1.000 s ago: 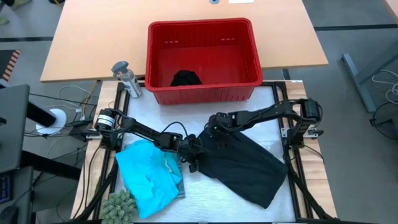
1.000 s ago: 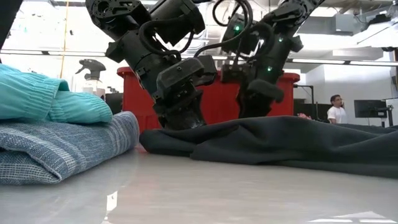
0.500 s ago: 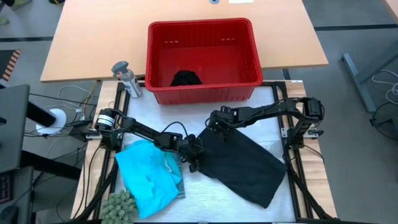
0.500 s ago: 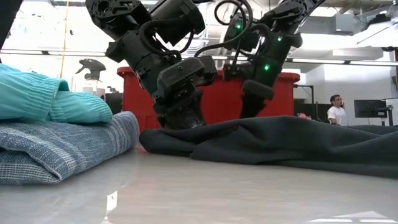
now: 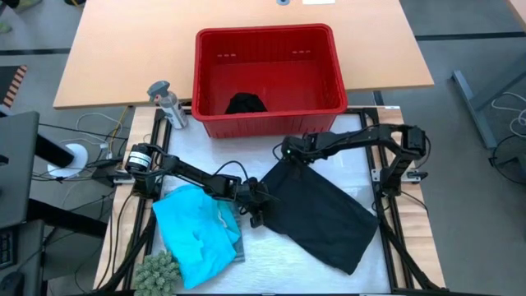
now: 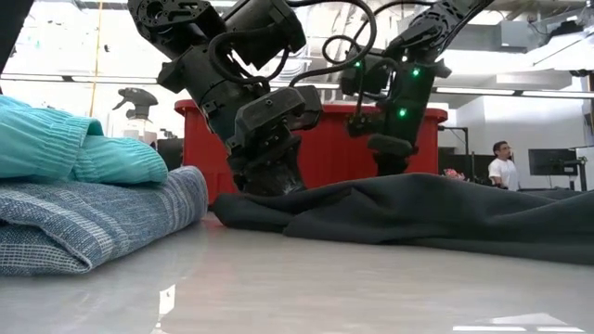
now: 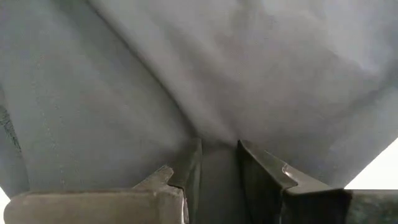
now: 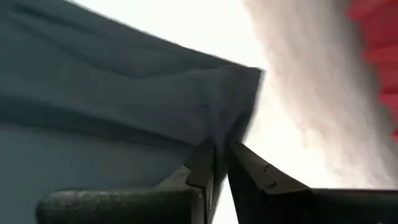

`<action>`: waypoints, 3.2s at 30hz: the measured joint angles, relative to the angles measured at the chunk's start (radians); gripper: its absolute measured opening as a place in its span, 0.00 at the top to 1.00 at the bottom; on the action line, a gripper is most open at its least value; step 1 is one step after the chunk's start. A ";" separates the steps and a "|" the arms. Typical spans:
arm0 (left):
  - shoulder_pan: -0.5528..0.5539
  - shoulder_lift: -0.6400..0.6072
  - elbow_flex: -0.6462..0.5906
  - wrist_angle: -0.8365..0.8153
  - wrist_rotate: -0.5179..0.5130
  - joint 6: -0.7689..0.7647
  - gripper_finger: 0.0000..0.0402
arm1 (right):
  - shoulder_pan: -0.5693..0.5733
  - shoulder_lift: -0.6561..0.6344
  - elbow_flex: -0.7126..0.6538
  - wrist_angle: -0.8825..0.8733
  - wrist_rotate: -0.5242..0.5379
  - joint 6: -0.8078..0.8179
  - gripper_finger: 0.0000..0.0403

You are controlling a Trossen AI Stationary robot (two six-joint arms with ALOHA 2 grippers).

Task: Fold Laundry from Bin
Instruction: Fold the black shorts from the red organizer bin

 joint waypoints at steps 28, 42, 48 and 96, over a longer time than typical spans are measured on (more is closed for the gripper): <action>0.055 -0.030 0.003 -0.038 0.096 -0.010 0.77 | 0.036 -0.418 -0.083 -0.074 -0.260 0.286 0.94; 0.169 -0.190 0.004 -0.093 0.081 -0.005 0.71 | 0.513 -0.510 -0.405 0.149 -0.032 0.877 0.90; 0.236 -0.209 0.005 -0.125 0.149 0.032 0.53 | 0.544 -0.497 -0.405 0.161 -0.024 0.889 0.94; 0.142 0.137 0.025 0.060 -0.059 -0.160 0.94 | 0.594 -0.505 -0.405 0.286 -0.011 0.899 0.94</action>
